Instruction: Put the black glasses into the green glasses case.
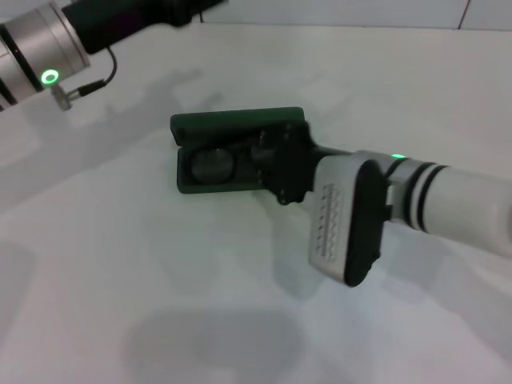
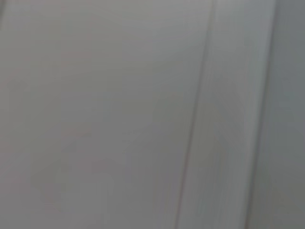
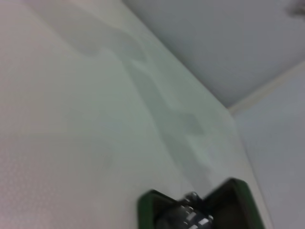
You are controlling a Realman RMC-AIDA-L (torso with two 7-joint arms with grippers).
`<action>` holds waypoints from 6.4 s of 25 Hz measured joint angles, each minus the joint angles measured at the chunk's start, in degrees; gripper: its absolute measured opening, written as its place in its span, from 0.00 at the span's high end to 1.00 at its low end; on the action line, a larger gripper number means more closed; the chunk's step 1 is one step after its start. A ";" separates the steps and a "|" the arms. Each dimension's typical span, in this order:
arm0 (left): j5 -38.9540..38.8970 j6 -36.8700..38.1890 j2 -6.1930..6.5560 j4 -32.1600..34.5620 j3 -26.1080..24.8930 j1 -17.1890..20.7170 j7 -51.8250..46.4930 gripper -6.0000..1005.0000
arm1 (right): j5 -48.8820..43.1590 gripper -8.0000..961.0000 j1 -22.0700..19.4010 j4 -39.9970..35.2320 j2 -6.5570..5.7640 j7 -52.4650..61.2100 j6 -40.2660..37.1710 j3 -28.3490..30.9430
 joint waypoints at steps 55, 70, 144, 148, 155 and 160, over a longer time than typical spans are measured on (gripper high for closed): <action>28.01 -9.71 -2.95 -7.44 -0.01 4.48 2.59 0.47 | -1.47 0.69 -8.80 18.53 -2.12 21.11 -63.43 56.32; 29.36 -9.81 -3.02 -7.34 -0.01 3.74 2.69 0.64 | -2.26 0.68 -9.05 18.62 -2.24 21.10 -64.04 56.68; 43.67 0.69 3.63 -7.34 0.01 -6.72 -7.79 0.87 | -1.93 0.62 -10.59 18.67 -1.50 21.32 -67.07 56.88; 42.63 1.14 3.63 -7.25 -0.01 -6.72 -6.98 0.88 | -1.91 0.62 -10.60 18.70 -1.50 21.15 -67.06 56.88; 43.22 -0.07 3.40 -6.57 -0.01 -7.18 -7.93 0.89 | -2.11 0.62 -10.03 18.96 -1.50 20.96 -66.96 56.87; 43.62 -2.63 3.12 -6.55 -0.01 -7.16 -8.61 0.91 | -2.14 0.61 -10.42 18.95 -1.56 20.86 -66.98 56.87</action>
